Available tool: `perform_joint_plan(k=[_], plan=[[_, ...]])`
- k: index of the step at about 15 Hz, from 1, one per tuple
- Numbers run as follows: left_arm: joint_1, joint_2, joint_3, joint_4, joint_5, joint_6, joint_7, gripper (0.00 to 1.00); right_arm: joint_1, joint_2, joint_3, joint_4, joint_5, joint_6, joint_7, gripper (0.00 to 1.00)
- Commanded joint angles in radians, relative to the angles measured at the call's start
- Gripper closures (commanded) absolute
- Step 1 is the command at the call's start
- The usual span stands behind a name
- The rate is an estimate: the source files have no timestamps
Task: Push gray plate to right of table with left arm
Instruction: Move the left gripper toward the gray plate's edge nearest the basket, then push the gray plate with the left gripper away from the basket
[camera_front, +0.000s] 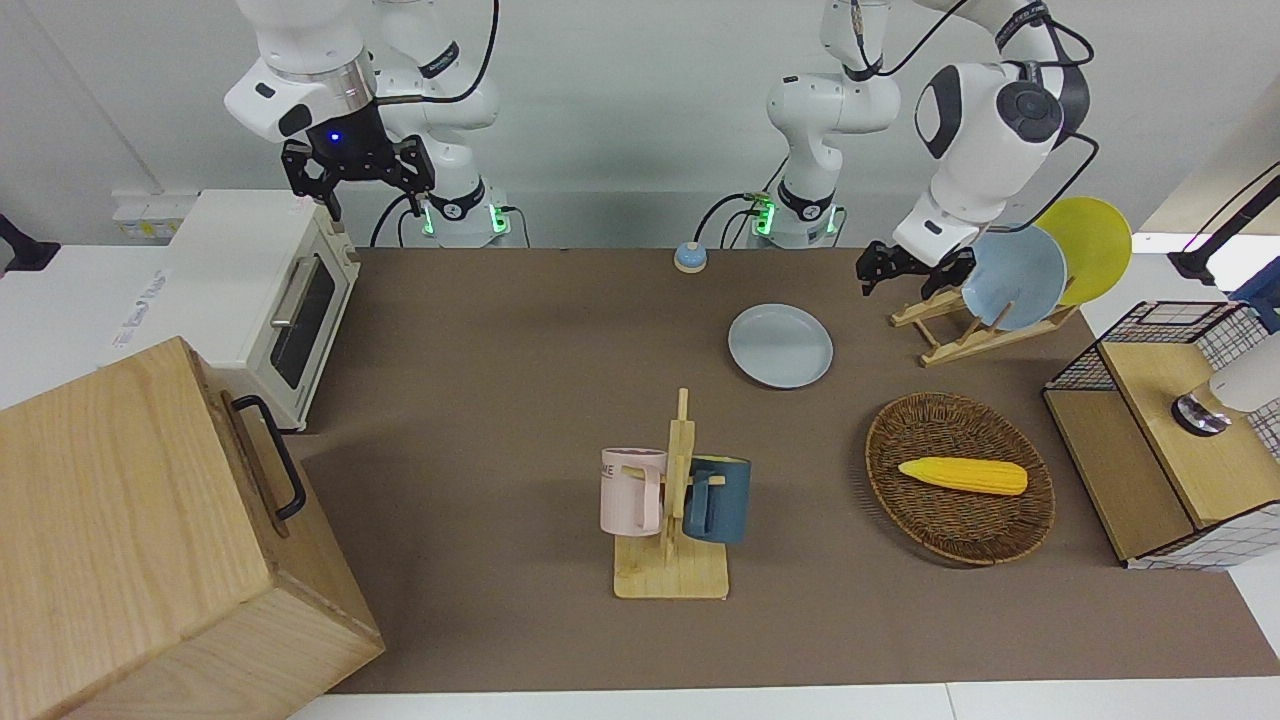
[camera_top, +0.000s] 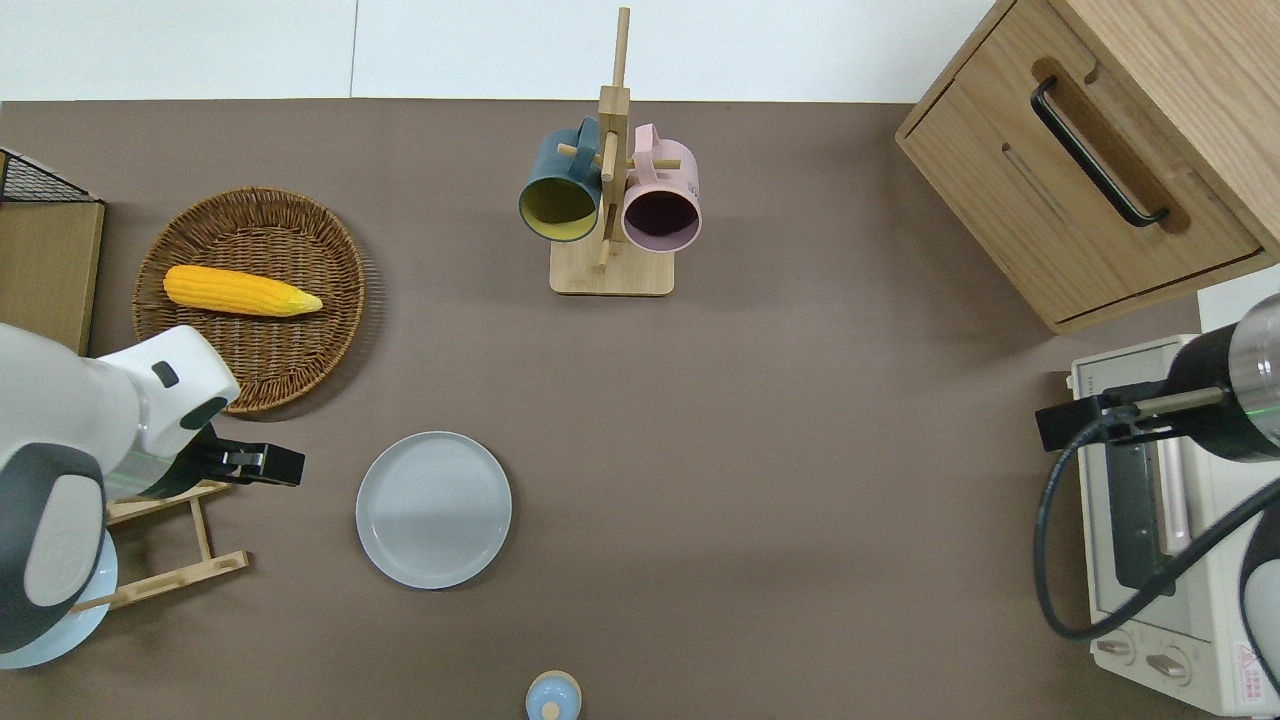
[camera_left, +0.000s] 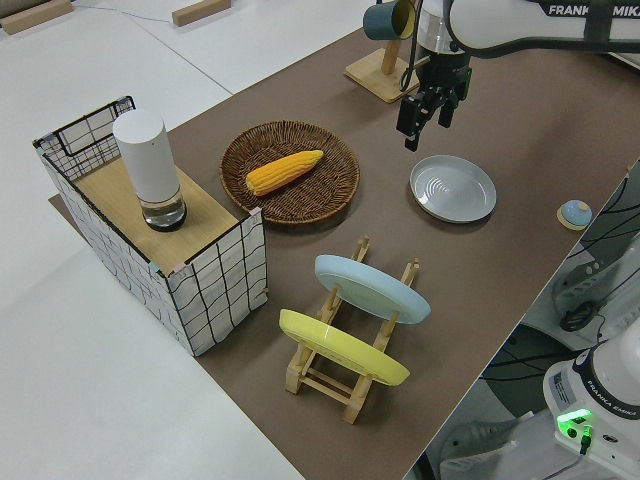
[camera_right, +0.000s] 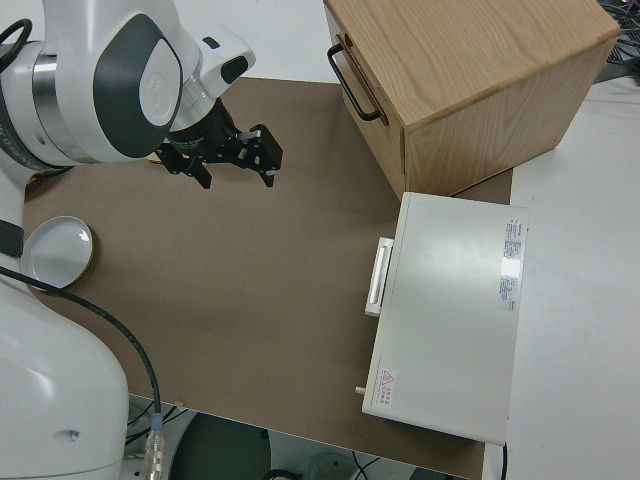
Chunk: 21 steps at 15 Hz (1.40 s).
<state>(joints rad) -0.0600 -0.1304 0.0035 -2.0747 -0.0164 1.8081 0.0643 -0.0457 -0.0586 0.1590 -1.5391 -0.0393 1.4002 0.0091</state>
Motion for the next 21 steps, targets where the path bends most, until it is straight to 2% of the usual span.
perform_joint_plan(k=[1,5,7,11,14,15,17,18,21], plan=[[0.000,-0.040,0.001,-0.161,-0.011,0.134,-0.020,0.05,-0.008,-0.010,0.005,-0.004,0.001,-0.012,-0.008,0.005],[-0.007,-0.041,0.001,-0.295,-0.014,0.244,-0.040,0.10,-0.008,-0.010,0.005,-0.004,0.001,-0.012,-0.008,0.005],[-0.014,-0.040,-0.014,-0.364,-0.014,0.318,-0.084,0.14,-0.008,-0.010,0.005,-0.004,0.001,-0.012,-0.008,0.005],[-0.069,-0.031,-0.016,-0.481,-0.017,0.445,-0.144,0.21,-0.008,-0.010,0.005,-0.004,0.001,-0.012,-0.008,0.005],[-0.099,-0.020,-0.016,-0.492,-0.039,0.462,-0.156,0.39,-0.008,-0.010,0.005,-0.004,0.001,-0.012,-0.008,0.005],[-0.100,-0.015,-0.016,-0.492,-0.052,0.465,-0.156,0.50,-0.008,-0.010,0.005,-0.004,0.001,-0.012,-0.008,0.005],[-0.101,-0.009,-0.016,-0.492,-0.068,0.473,-0.155,0.94,-0.008,-0.010,0.005,-0.004,-0.001,-0.012,-0.008,0.005],[-0.110,-0.006,-0.016,-0.492,-0.069,0.476,-0.155,1.00,-0.008,-0.010,0.005,-0.004,-0.001,-0.012,-0.008,0.005],[-0.127,0.012,-0.016,-0.490,-0.105,0.503,-0.162,1.00,-0.008,-0.010,0.005,-0.004,0.001,-0.012,-0.008,0.005]])
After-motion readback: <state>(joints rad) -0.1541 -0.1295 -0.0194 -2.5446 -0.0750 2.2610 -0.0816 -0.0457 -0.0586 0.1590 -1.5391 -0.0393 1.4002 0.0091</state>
